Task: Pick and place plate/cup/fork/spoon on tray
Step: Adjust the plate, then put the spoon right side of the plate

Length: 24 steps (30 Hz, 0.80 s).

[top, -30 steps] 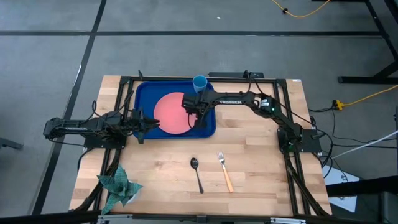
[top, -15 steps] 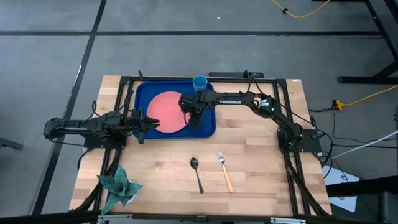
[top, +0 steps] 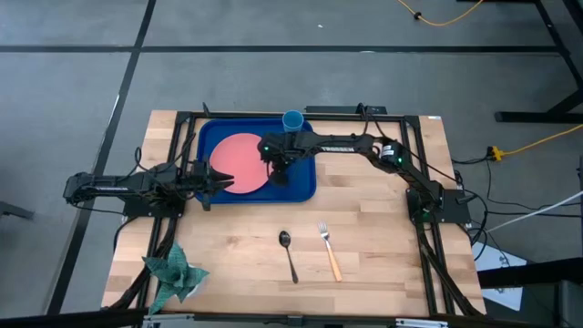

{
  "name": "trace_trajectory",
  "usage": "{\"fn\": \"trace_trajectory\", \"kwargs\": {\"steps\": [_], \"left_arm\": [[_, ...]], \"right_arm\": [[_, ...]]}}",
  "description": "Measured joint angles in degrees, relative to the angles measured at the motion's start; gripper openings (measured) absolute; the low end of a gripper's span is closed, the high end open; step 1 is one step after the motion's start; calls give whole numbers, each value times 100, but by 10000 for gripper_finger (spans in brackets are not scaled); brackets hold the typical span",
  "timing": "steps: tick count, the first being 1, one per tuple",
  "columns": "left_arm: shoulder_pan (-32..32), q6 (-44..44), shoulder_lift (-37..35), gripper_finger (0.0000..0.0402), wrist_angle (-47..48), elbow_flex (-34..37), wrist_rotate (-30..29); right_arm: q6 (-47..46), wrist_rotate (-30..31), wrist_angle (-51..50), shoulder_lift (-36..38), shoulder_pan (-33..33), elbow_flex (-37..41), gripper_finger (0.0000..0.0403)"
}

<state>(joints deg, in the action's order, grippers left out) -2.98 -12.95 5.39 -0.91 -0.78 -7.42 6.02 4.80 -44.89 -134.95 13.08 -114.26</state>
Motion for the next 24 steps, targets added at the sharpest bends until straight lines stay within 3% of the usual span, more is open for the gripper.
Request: {"fn": "trace_trajectory", "kwargs": {"steps": [6,12,18,24], "left_arm": [[2,1,2,80,-1,0,0],[2,-2,2,80,-2,0,0],[2,-4,-2,80,-2,0,6],[2,20,-17,80,-10,0,-37]], "right_arm": [[-1013,25,-2027,176,-147,-871,55],[-2189,-33,-4510,198,-735,-1745,55],[-3313,-743,-4296,492,-1837,-1667,55],[-5915,166,-4467,467,-3106,-1652,55]]}}
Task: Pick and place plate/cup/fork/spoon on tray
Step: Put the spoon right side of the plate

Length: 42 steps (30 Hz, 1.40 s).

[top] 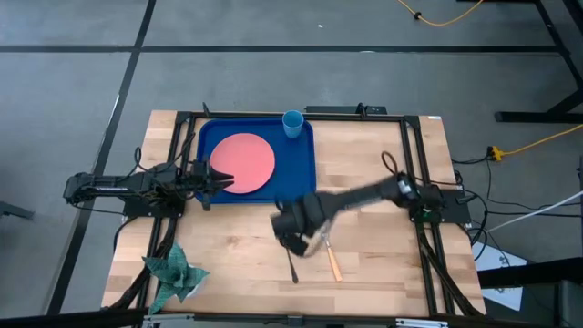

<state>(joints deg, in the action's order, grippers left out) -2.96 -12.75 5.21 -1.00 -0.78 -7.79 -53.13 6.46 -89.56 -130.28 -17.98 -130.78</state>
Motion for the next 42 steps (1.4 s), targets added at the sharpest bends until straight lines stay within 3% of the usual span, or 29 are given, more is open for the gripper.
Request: {"fn": "trace_trajectory", "kwargs": {"steps": [4,7,9,14,20,23,32,39,42], "left_arm": [[0,426,-2,80,-191,2,-69],[0,583,-2,80,-444,2,49],[-2,574,-2,80,-548,2,229],[0,558,-2,80,-580,2,798],[-2,554,-2,80,-604,2,336],[-2,548,-2,80,-600,2,178],[-2,540,-2,80,-491,2,319],[-2,540,-2,80,-502,2,317],[-2,540,-2,80,-502,2,318]], "right_arm": [[-2394,1237,-56,-2,-676,1,55],[-3128,2186,-43,4,-949,42,55],[-3392,2276,-55,2,-973,98,55],[-3231,1728,617,-18,-593,331,55],[-2761,771,2744,-24,-211,941,55],[-2967,764,3303,-24,-201,1286,55],[-4423,424,3718,-30,-437,2238,55],[-4347,434,4452,-33,-555,1968,55],[-3831,487,5379,-24,-668,1745,55]]}}
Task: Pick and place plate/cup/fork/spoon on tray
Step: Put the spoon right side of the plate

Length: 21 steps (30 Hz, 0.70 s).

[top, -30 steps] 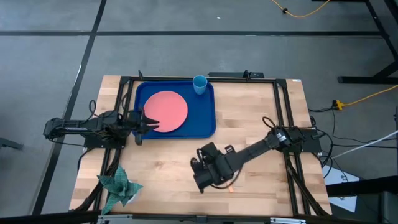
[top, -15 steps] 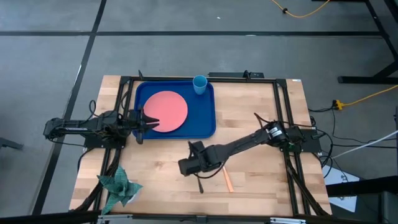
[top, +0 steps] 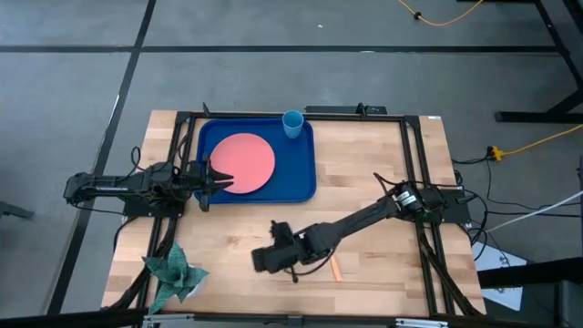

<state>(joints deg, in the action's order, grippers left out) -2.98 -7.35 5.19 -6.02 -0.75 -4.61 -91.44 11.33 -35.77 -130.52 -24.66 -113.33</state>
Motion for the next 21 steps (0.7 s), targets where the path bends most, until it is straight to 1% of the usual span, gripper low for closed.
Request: {"fn": "trace_trajectory", "kwargs": {"steps": [2,4,7,9,12,14,16,18,21], "left_arm": [[2,0,0,80,2,0,1],[1,0,0,80,0,0,0],[2,0,0,80,0,0,1],[1,0,0,80,2,0,1],[0,0,0,80,2,0,1],[2,0,0,80,0,0,1],[0,2,0,80,2,0,1],[0,7,0,80,2,0,1],[1,75,0,80,2,0,1]], "right_arm": [[480,-24,756,0,-118,-25,55],[752,6,1534,0,-231,-33,55],[1036,263,2386,0,-369,-42,55],[1544,426,3004,-2,-436,-40,55],[2508,516,4059,-1,-493,-42,55],[3095,612,4417,0,-502,-44,55],[3373,727,4553,0,-502,-44,55],[3391,846,4584,-15,-491,-44,55],[3014,848,4672,-239,-465,-193,55]]}}
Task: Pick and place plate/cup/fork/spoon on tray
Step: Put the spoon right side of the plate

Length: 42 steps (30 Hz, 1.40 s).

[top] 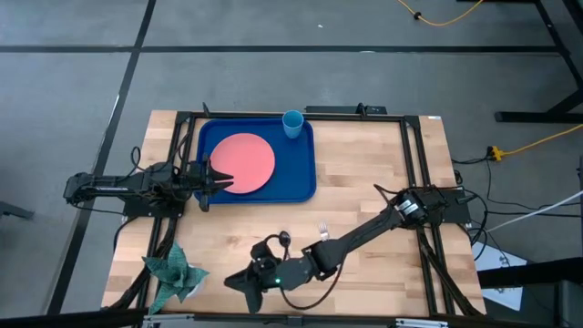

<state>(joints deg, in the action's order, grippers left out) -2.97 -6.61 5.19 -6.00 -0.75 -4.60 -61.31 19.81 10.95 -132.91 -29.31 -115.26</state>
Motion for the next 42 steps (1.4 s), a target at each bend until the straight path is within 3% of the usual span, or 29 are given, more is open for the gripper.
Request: {"fn": "trace_trajectory", "kwargs": {"steps": [5,9,13,18,24,28,34,42], "left_arm": [[-1,107,0,80,11,0,0],[-1,89,0,80,29,0,0],[-1,83,0,80,40,0,2],[1,83,0,80,42,0,2],[-1,83,0,80,44,0,2],[1,83,0,80,59,0,0],[-1,83,0,80,120,0,-42],[1,118,4,80,157,0,-41]], "right_arm": [[-225,-831,-178,-546,116,-693,55],[-147,-1409,-1198,-548,224,-1073,55],[-594,-1370,-3087,-552,263,-1525,55],[-2322,-1074,-5409,-555,251,-1644,55],[-3252,-811,-6771,-558,287,-1561,55],[-3450,-618,-7240,-658,383,-1563,55],[-3470,-1236,-7411,-843,578,-1559,55],[-3730,-1336,-7794,-885,606,-1549,55]]}}
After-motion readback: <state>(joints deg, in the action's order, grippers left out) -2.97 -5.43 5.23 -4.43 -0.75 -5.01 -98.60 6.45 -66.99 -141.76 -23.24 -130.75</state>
